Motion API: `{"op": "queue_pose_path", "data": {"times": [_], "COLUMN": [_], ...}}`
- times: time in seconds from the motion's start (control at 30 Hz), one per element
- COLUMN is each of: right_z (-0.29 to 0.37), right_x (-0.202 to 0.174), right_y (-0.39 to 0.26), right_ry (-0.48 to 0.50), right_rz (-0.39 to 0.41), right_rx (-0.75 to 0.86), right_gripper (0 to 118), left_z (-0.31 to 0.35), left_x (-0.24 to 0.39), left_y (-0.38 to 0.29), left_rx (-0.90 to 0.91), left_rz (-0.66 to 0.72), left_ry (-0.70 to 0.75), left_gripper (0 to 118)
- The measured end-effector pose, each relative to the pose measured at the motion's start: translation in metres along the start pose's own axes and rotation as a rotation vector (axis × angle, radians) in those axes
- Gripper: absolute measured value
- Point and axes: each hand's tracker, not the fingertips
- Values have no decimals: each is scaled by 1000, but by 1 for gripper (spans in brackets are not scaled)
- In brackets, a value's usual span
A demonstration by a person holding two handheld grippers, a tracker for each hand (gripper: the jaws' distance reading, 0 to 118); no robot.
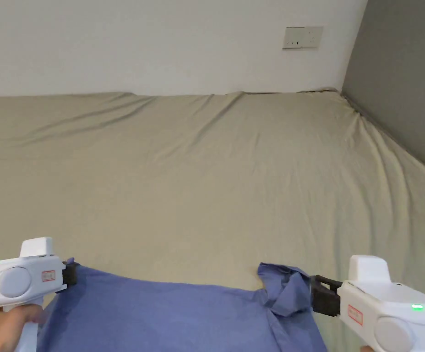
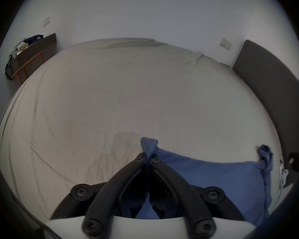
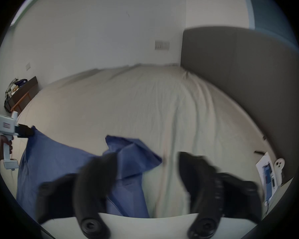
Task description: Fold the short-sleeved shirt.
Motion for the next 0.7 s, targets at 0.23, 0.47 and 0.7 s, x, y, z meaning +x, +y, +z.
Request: {"op": "queue_pose_path", "data": {"times": [0.23,0.47,0.7], "right_z": [-87,-94,-42], "right_x": [-2,-28,-21], "right_y": [3,1,14], "right_ry": [-3,32,3], "right_rz": [-171,-25,91], "right_rx": [-242,-212,-4], "right_gripper": [95,8,7], "left_z": [65,91,118], "left_x": [4,-1,-2], "left_y": [5,2,-4], "left_rx": [89,104,141], "left_rz": [-20,-5,14], "left_ry": [-66,-73,-55], "left_gripper": [1,1,1]}}
